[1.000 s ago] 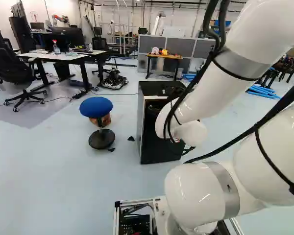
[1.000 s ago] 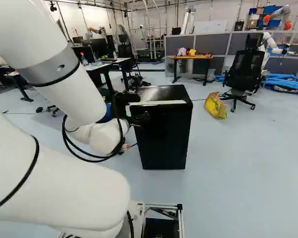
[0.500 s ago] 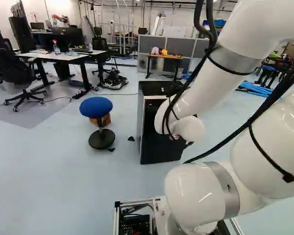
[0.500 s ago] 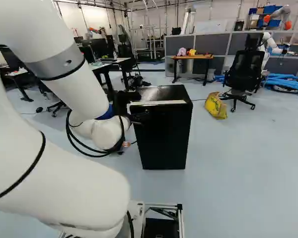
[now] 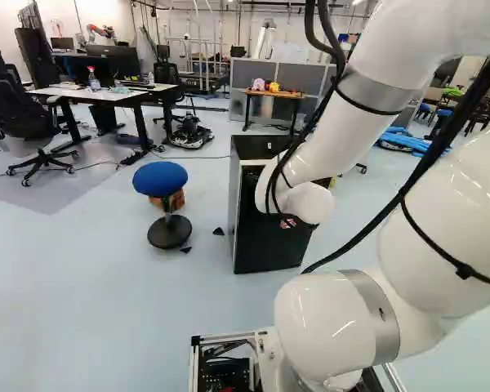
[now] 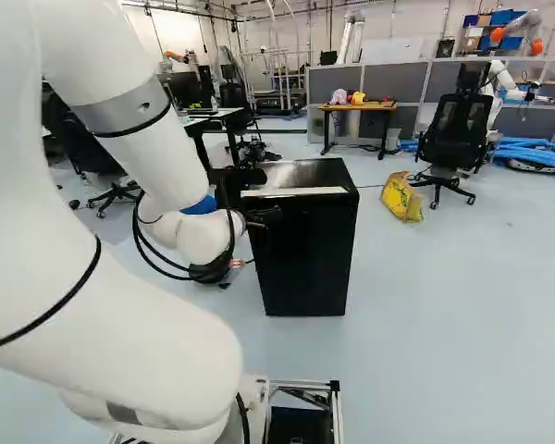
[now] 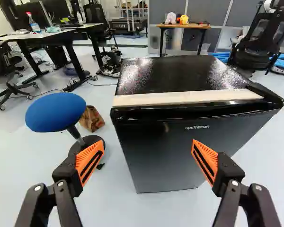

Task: Grab a drink from the fridge

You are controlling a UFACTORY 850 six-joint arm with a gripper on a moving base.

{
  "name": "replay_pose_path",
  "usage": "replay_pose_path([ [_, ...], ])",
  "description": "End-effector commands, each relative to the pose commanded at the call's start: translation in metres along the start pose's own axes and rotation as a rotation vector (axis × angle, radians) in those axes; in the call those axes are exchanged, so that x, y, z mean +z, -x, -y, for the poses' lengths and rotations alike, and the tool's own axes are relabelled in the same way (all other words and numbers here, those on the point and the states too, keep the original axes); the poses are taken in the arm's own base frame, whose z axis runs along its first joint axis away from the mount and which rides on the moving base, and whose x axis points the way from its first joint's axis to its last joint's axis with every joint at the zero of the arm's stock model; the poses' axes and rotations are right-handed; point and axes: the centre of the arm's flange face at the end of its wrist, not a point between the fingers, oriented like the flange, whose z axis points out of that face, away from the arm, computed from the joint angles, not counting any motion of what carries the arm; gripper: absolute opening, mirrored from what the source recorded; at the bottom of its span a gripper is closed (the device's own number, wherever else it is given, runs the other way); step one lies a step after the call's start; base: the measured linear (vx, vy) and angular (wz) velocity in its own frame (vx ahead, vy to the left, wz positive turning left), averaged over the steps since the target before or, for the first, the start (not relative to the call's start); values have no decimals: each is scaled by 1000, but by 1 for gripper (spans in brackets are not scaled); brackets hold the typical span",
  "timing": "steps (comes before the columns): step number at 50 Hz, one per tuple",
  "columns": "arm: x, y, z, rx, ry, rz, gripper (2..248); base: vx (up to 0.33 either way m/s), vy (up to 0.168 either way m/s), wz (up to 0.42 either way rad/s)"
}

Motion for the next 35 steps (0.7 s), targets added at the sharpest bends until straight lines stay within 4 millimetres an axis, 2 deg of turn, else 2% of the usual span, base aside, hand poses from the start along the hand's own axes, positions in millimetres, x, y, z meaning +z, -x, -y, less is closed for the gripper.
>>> replay_pose_path([
  [35,27,-9,9,44,26,46,247,0,0,0],
])
